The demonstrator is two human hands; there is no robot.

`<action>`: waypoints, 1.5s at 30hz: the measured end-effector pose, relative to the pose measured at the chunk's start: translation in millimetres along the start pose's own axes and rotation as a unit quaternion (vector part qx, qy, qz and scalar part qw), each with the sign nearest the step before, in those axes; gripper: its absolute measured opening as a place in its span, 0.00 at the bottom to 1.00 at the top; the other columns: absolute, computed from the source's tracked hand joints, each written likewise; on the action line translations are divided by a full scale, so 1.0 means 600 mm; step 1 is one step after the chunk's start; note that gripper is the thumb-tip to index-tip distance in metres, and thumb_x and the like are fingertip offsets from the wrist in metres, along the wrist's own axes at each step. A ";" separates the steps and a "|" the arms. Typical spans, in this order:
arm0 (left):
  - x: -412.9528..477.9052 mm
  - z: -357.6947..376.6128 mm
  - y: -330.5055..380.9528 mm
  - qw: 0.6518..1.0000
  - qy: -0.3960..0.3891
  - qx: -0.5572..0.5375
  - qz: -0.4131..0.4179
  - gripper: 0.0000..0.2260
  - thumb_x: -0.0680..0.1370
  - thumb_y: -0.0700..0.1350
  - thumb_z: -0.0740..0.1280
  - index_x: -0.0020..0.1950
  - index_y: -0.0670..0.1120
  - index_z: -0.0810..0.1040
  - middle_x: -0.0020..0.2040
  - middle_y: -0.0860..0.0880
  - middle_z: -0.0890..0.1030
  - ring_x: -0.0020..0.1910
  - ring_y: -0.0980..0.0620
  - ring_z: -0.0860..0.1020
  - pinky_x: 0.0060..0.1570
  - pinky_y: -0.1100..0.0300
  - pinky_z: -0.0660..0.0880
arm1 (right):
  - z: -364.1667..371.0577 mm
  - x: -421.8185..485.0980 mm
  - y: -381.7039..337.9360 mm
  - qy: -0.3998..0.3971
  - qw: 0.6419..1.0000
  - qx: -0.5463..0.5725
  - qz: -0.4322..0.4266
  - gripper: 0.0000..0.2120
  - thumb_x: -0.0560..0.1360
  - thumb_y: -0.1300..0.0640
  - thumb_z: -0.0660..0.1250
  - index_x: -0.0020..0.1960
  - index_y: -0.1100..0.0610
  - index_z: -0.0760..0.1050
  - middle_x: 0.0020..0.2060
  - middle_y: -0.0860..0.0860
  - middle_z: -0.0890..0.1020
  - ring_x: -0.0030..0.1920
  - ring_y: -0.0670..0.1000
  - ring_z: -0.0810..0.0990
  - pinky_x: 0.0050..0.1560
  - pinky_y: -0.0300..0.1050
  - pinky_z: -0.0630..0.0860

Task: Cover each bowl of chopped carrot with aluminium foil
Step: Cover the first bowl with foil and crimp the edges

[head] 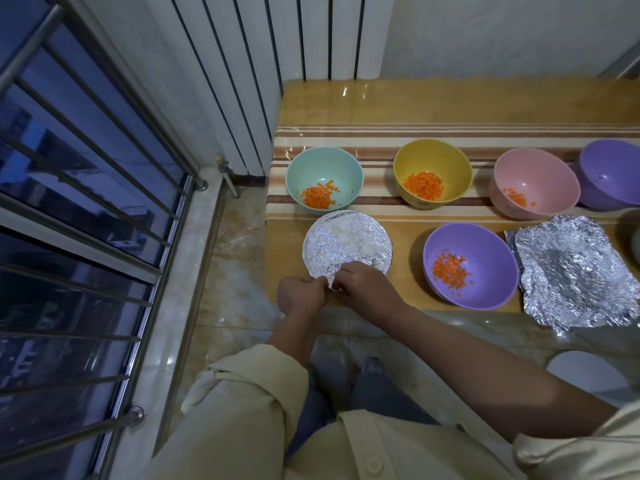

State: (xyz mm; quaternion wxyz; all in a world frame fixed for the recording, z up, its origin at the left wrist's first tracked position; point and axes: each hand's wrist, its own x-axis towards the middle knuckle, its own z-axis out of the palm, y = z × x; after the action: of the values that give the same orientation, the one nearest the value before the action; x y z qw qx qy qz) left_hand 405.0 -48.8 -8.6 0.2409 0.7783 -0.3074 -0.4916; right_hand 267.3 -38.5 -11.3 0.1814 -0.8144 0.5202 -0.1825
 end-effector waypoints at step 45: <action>-0.003 -0.006 -0.009 0.997 -0.011 -0.056 -0.047 0.18 0.69 0.50 0.78 0.23 0.43 0.81 0.30 0.41 0.83 0.29 0.45 0.82 0.46 0.46 0.83 | -0.019 -0.007 0.019 -0.017 0.997 -0.054 -0.055 0.11 0.61 0.67 0.76 0.31 0.59 0.75 0.28 0.52 0.76 0.30 0.54 0.75 0.28 0.39 0.62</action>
State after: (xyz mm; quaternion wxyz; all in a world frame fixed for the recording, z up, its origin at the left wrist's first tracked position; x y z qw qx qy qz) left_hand 409.1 -43.6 -9.7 0.2575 0.7717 -0.2452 -0.5273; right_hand 251.5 -40.5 -7.3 0.1354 -0.8535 0.4803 -0.1499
